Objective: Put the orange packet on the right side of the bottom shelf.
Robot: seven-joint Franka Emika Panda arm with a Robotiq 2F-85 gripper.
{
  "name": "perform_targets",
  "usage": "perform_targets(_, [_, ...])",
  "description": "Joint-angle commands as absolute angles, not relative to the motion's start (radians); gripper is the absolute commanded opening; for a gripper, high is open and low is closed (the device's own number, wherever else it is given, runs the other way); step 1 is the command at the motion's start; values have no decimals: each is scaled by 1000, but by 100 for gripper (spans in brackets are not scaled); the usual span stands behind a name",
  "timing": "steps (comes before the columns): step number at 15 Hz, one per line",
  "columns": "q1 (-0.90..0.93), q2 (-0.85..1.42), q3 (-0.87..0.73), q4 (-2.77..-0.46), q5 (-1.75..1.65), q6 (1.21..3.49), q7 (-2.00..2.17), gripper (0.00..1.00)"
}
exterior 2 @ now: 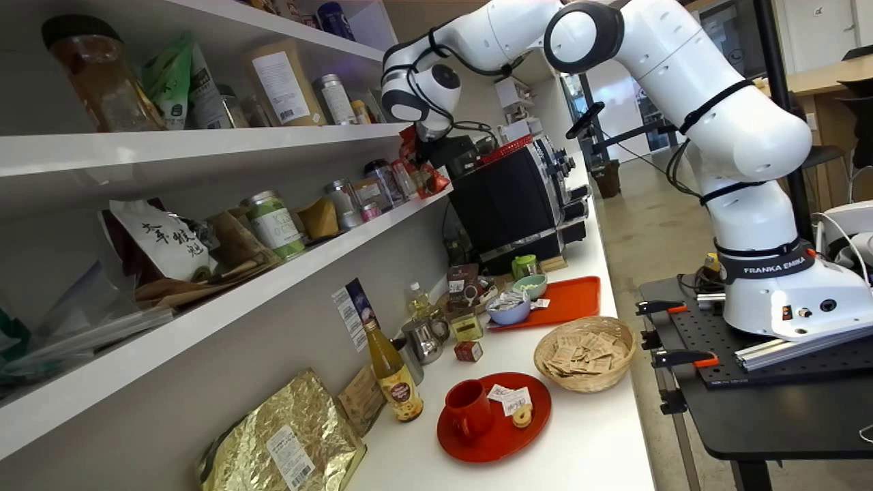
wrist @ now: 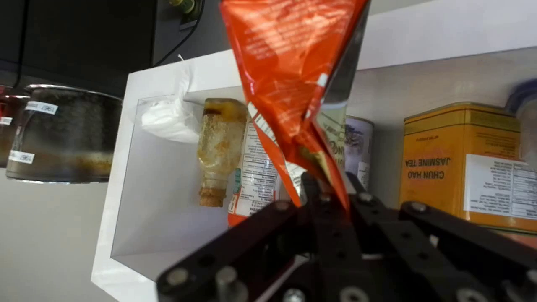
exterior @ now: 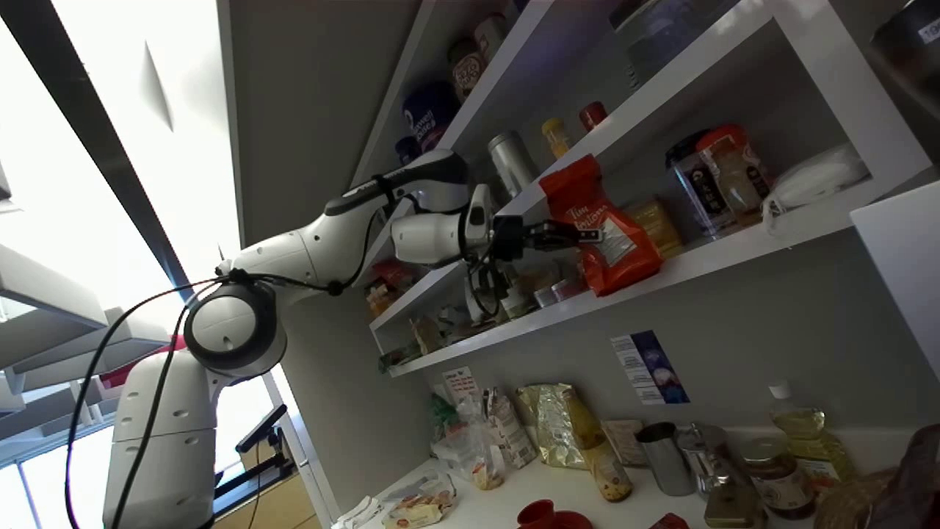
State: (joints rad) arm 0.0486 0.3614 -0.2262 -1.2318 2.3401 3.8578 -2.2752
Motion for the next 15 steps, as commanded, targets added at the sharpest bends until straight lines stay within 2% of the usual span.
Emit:
perform_targets(1, [-31,468,-160,-995,2409,3919,-2374,1])
perform_targets(7, [-105,576,-74,-778,2422,3958,-2422,1])
perform_targets(15, [-205,694,47,-673,2421,3955,-2470,1])
